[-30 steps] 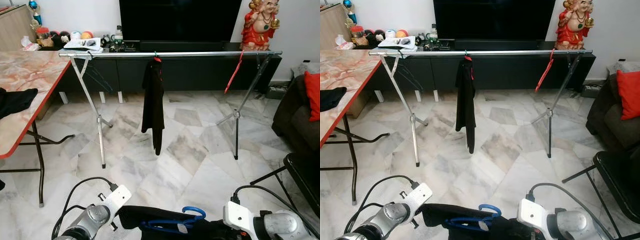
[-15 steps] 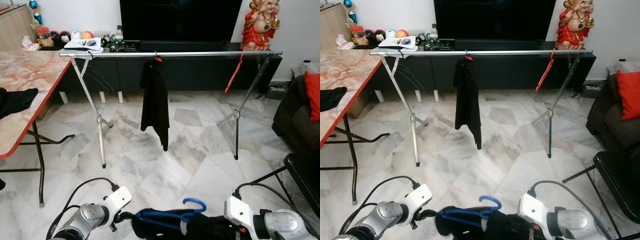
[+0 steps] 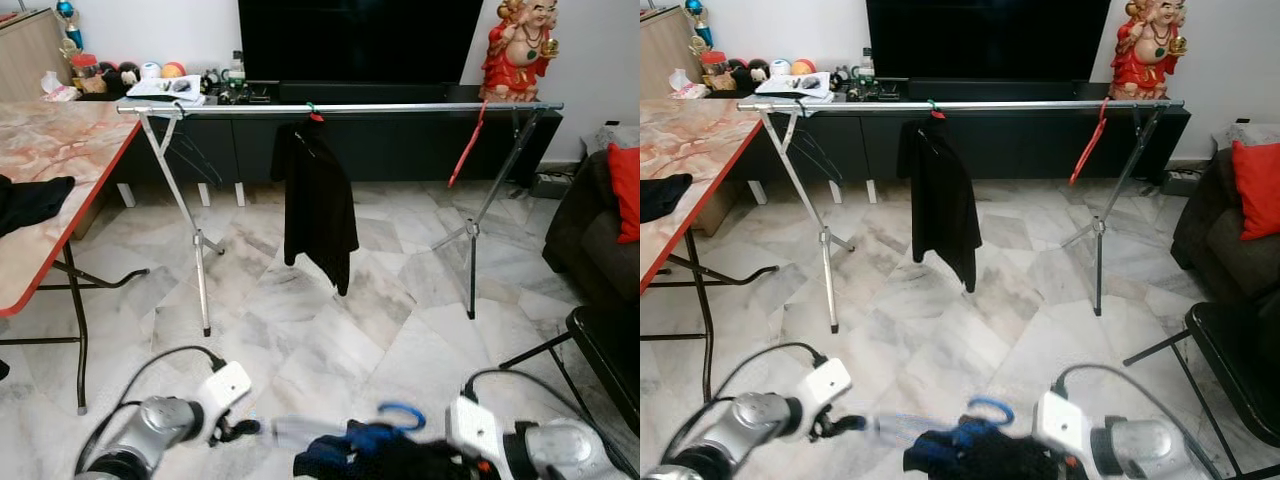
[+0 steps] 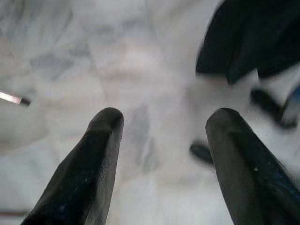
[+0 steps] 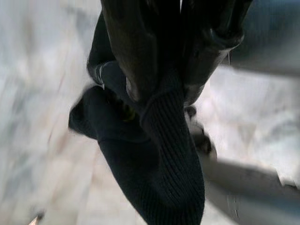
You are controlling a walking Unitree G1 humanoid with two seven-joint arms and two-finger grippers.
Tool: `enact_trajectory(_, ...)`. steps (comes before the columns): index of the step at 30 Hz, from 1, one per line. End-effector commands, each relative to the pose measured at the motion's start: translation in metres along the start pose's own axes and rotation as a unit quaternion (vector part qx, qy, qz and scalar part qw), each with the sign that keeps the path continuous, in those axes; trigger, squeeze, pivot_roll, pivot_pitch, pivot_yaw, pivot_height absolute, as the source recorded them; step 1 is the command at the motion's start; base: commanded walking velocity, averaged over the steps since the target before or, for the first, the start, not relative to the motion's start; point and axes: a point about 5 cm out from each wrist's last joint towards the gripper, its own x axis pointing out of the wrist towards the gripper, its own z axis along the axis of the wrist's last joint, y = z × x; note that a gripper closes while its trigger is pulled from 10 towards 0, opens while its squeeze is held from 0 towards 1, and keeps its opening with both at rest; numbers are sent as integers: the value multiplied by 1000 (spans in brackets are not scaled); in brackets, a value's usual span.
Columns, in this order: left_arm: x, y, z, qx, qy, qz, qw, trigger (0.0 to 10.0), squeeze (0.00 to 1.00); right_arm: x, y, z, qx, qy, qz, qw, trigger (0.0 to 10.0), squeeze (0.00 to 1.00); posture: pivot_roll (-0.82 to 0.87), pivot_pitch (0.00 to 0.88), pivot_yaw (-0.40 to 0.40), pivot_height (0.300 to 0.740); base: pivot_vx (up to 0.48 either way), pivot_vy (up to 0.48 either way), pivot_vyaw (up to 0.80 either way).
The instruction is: Hang hanger
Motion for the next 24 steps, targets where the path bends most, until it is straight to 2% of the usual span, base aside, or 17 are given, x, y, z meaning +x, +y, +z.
enact_trajectory(1,-2,-9,-12,36,45,-49,997,10000,0,1,-8,6,-27,7,-21,999,10000,0,45,32,-18,740,0,0,0)
enact_trajectory(2,-2,-9,-12,36,45,-49,997,10000,0,1,-8,6,-27,7,-21,999,10000,0,45,32,-18,740,0,0,0)
enact_trajectory(3,-4,-12,-15,39,54,-71,995,10000,0,4,-11,6,-30,11,-37,999,10000,0,45,32,-18,740,0,0,0)
enact_trajectory(5,-4,-15,-13,25,42,-94,994,10000,0,7,-15,10,-40,1,-54,998,10000,0,44,28,-19,740,0,0,0)
enact_trajectory(7,-2,-17,3,-5,-9,-107,994,10000,0,10,-24,17,-36,-18,-86,995,10000,0,45,22,-19,740,0,0,0)
enact_trajectory(8,-1,-17,9,-7,-27,-111,993,10000,0,11,-25,20,-40,-27,-88,995,10000,0,47,21,-20,740,0,0,0)
enact_trajectory(11,0,-18,23,-10,-61,-116,991,10000,0,13,-27,25,-44,-41,-88,994,10000,0,49,16,-19,740,0,0,0)
enact_trajectory(12,2,-19,33,-15,-84,-121,989,10000,0,14,-28,29,-44,-54,-82,994,10000,0,49,16,-19,740,0,0,0)
enact_trajectory(13,2,-19,33,-15,-84,-121,989,10000,0,14,-28,29,-44,-54,-82,994,10000,0,49,16,-19,740,0,0,0)
enact_trajectory(19,6,-23,71,-8,-149,-135,980,10000,0,24,-27,43,-60,-71,-33,995,10000,0,47,0,-18,740,0,0,0)
enact_trajectory(22,5,-23,78,-7,-161,-140,977,10000,0,25,-29,46,-59,-78,-34,995,10000,0,52,0,-21,740,0,0,0)
enact_trajectory(24,5,-23,80,-7,-164,-140,976,10000,0,25,-34,49,-41,-95,-51,993,10000,0,54,0,-23,740,0,0,0)
